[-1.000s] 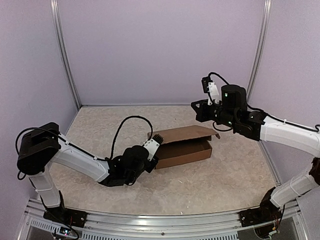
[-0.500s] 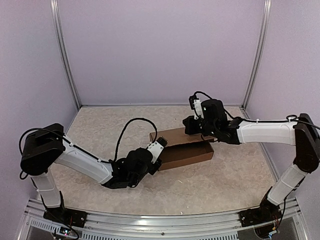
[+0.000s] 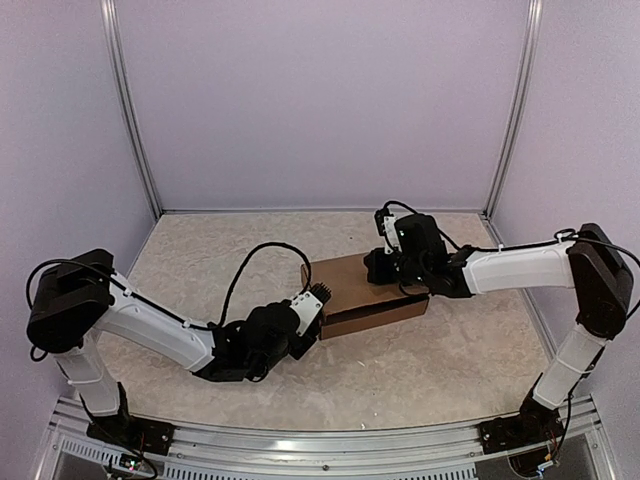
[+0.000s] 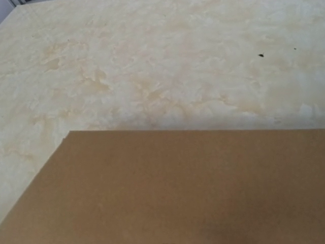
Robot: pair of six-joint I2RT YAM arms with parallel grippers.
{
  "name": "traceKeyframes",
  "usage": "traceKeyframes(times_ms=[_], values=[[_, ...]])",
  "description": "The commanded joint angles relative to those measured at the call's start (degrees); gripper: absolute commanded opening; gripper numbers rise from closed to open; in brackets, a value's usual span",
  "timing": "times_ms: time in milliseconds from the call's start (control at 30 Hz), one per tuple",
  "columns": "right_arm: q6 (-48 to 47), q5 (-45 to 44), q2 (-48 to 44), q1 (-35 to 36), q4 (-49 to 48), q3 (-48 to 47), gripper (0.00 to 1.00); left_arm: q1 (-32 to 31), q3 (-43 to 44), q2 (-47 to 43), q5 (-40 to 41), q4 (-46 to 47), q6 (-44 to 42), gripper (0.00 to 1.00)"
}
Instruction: Fold the paper box
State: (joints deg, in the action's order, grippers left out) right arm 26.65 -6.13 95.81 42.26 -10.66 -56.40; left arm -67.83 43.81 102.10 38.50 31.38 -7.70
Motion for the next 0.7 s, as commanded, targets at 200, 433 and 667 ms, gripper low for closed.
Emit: traceKeyframes(times_ms=[200,433,667], values=[[0.9,1.5,2.4,0.4,-2.5,2.1,0.00,-0.4,-3.9,-13.4,-2.7,-10.7,4.1,0.49],[1.2,2.3,3.1,0.4,-2.7,2.7,0.00,1.7,-3.3,-20.7,-5.0,-15.0,4.6,0.47],[1.3,2.6,3.8,0.4,-2.4,3.4,0.00,6.5,-2.1,-24.3,-12.2,-16.6,6.8,0.42]])
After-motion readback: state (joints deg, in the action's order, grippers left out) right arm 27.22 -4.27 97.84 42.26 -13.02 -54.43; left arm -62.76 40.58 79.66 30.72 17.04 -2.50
